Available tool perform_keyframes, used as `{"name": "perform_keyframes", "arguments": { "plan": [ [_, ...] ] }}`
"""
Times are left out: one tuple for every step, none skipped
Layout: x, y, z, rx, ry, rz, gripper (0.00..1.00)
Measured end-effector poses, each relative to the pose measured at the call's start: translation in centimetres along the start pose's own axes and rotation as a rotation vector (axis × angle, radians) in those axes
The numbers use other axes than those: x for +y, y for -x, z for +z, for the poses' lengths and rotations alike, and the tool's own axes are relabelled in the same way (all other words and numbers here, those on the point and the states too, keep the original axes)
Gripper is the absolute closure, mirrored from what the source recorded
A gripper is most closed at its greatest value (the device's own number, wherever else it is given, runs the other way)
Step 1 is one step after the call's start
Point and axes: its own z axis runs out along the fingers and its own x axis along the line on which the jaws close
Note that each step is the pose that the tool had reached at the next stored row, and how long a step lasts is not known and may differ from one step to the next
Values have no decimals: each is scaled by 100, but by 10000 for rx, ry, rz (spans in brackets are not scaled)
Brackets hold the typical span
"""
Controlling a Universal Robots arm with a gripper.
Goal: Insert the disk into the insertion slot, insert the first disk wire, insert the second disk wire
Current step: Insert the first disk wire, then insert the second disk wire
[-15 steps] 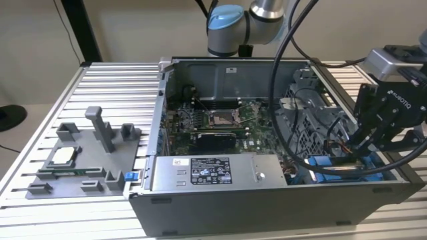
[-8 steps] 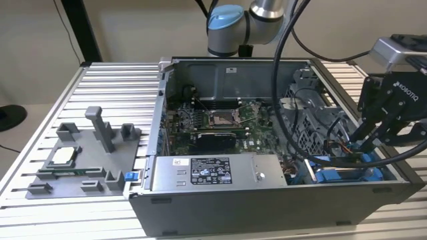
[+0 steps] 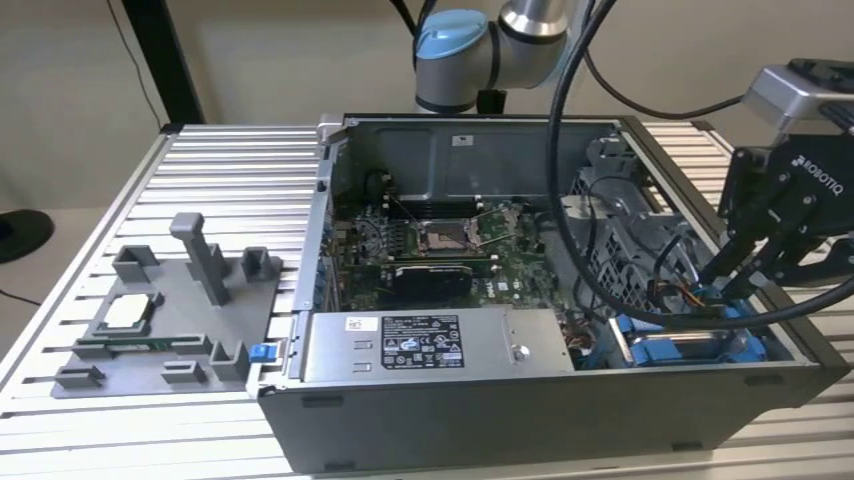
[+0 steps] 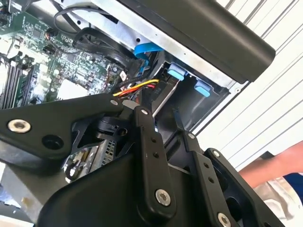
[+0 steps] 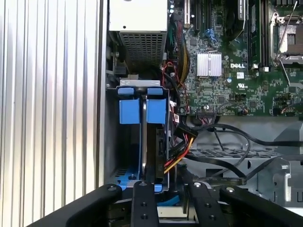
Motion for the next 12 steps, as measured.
{"name": "perform_keyframes", "arguments": {
  "plan": [
    [-17,9,0,-2,1,-1,0],
    [-32,17,0,-3,1,-1,0],
    [-49,30,1,-2,1,0,0],
    [-62,50,5,-1,1,0,0],
    [-73,75,13,-1,2,0,0],
    [-83,102,22,-1,1,0,0],
    [-89,131,31,-2,2,0,0],
    [-94,160,40,-1,1,0,0],
    [-100,185,50,-2,2,0,0],
    [-106,214,64,-2,2,0,0],
    [-112,236,78,-3,3,0,0],
    [-120,252,91,-2,4,0,0]
  ]
}}
